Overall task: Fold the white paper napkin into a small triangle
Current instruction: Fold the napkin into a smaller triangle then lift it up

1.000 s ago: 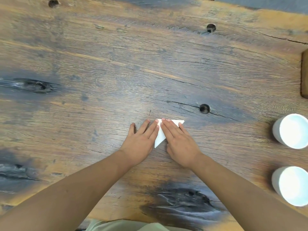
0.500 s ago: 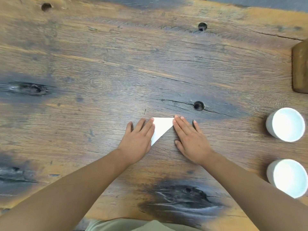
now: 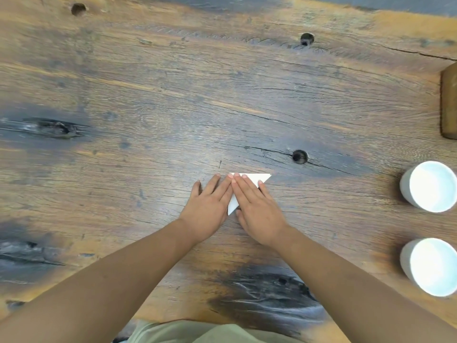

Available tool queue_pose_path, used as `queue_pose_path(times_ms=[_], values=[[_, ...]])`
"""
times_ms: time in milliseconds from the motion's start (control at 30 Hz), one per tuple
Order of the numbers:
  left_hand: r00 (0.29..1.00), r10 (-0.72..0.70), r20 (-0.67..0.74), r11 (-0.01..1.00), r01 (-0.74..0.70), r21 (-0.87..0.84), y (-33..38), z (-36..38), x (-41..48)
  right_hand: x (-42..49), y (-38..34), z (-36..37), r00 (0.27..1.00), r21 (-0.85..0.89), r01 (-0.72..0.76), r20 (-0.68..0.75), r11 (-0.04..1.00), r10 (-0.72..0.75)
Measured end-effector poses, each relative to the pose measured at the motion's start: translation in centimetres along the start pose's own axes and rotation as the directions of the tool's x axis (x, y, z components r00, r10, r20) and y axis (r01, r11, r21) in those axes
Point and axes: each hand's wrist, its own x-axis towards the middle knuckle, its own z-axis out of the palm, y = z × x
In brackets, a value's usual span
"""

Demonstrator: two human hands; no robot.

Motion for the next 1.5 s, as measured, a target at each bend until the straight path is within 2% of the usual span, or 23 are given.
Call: queue_pose_path(times_ms=[167, 367, 500, 633, 833, 1067, 1133, 1233, 1300, 1500], values=[[1.000, -0.006, 0.018, 1.000, 0.006, 0.007, 0.1, 0.1, 0.0, -1.2, 2.9, 0.2, 1.000, -0.048, -0.004, 0.009, 0.999, 0.004], [1.000, 0.005, 0.006, 1.000, -0.005, -0.001, 0.0, -0.2, -0.1, -2.8, 6.1, -0.3, 0.995, -0.073, -0.100, 0.000, 0.992, 0.100], [0.999, 0.011, -0.033, 1.000, -0.010, 0.009, 0.1, -0.3, -0.5, -2.7, 5.3, 0.0, 0.985, -0.061, -0.172, 0.024, 0.983, 0.173], [0.990, 0.062, -0.130, 0.998, -0.062, 0.005, 1.3, 0.2, -2.2, -2.4, 4.0, 0.3, 0.968, 0.007, -0.251, 0.016, 0.968, 0.251], [0.994, 0.093, -0.054, 0.995, -0.094, -0.018, 0.8, 2.9, -6.6, -2.5, 3.7, 0.6, 0.966, 0.014, -0.257, -0.009, 0.966, 0.257], [0.997, 0.064, -0.051, 0.998, -0.064, 0.000, 1.0, 2.9, -5.6, -2.3, 3.5, 0.6, 0.967, -0.008, -0.250, -0.045, 0.968, 0.250], [0.997, 0.062, -0.047, 0.998, -0.061, 0.013, 1.2, 2.8, -5.3, -2.5, 2.8, 0.6, 0.976, -0.035, -0.202, -0.087, 0.979, 0.198], [0.996, 0.064, -0.055, 0.998, -0.063, 0.016, 1.5, 2.9, -5.2, -3.0, 1.1, 1.2, 0.997, -0.080, 0.027, -0.070, 0.996, -0.033], [0.997, 0.057, -0.048, 0.998, -0.056, 0.027, 1.5, 2.9, -5.2, -3.3, 0.1, 1.8, 0.986, -0.096, 0.163, -0.023, 0.982, -0.166], [0.999, 0.050, -0.014, 0.997, -0.050, 0.060, 1.6, 3.0, -5.3, -3.1, 0.5, 2.0, 0.968, -0.112, 0.250, 0.018, 0.962, -0.250]])
